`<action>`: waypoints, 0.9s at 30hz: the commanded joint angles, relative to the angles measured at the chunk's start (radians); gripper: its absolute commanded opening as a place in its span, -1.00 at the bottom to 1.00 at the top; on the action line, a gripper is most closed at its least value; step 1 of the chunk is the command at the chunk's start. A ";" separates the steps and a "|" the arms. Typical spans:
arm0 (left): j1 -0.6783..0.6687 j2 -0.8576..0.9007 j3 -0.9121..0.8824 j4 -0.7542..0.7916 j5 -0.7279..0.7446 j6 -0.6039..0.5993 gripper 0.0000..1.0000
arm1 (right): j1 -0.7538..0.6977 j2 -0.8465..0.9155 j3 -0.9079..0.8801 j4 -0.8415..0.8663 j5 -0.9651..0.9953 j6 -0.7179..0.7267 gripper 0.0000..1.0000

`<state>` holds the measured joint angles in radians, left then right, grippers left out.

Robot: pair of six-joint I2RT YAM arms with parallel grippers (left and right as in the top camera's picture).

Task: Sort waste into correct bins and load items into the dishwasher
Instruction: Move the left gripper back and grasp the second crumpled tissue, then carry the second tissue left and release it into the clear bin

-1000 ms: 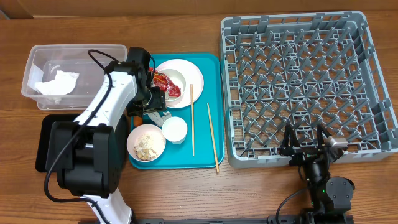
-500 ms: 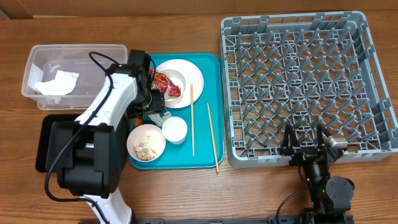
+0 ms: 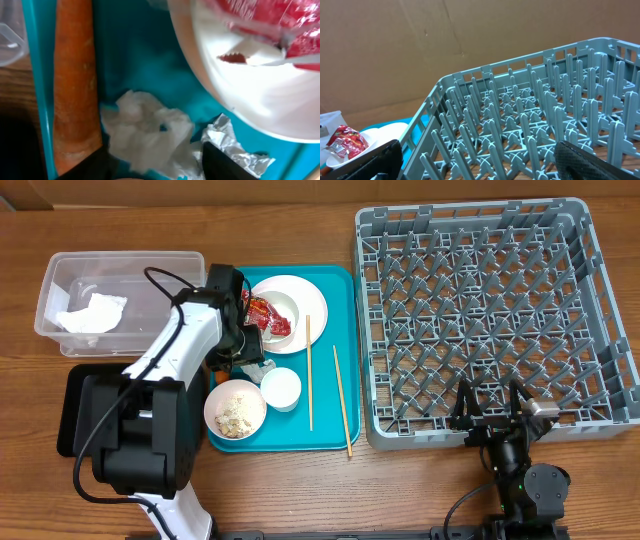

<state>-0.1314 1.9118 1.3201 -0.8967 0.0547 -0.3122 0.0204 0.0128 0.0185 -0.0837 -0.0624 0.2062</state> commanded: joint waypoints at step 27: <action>0.068 -0.001 0.708 -0.402 -0.134 -0.026 -0.92 | -0.003 -0.009 -0.010 0.003 0.009 0.004 1.00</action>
<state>-0.1131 1.9156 1.9759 -1.2968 -0.0025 -0.3157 0.0200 0.0128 0.0185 -0.0830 -0.0628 0.2062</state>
